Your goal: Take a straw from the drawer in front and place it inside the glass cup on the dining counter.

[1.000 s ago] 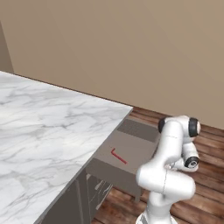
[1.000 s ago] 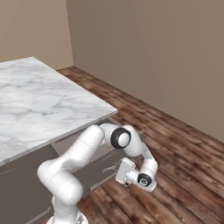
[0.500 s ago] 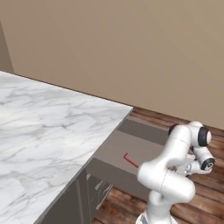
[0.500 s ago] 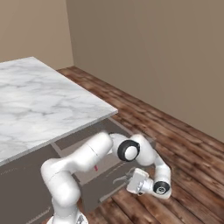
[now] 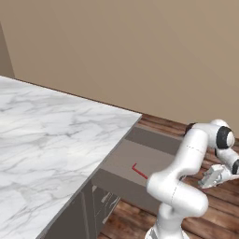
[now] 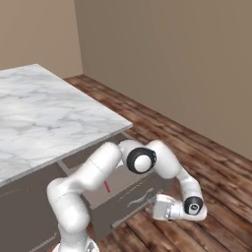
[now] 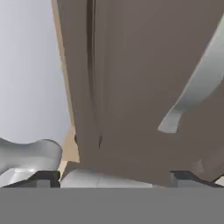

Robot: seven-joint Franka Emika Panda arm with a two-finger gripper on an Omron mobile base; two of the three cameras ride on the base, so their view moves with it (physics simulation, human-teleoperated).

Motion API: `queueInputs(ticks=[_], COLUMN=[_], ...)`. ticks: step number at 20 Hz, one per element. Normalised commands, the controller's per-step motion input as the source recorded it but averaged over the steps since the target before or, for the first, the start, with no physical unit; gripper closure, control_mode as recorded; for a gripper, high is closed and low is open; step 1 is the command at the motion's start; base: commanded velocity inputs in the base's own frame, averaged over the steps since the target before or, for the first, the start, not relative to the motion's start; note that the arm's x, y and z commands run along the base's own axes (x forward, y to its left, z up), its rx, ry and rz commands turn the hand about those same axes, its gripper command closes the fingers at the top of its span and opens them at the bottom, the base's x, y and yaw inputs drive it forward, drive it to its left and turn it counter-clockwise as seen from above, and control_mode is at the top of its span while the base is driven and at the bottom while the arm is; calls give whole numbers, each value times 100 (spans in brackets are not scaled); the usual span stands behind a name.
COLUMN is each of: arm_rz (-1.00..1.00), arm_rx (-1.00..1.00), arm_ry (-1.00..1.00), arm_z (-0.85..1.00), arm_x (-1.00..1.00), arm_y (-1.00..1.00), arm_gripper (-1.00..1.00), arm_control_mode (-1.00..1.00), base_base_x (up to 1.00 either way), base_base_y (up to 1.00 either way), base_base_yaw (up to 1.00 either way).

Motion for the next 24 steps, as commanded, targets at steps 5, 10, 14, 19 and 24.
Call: queueInputs(ticks=[5,10,14,19,24], arm_rz=[9,-1,-6,-4,-1], arm_rx=[-49,-50,-45,-34,-26], arm_ry=[-33,-26,-19,-1,26], arm_z=[100,100,100,77,30], arm_x=[-55,-1,1,0,28], arm_y=[17,74,60,33,47], arm_gripper=[-100,-100,-100,-100,-100], arm_control_mode=[-100,-100,-100,-100,-100], base_base_x=[0,0,0,0,0], base_base_y=[0,0,0,0,0], base_base_yaw=[0,0,0,0,0])
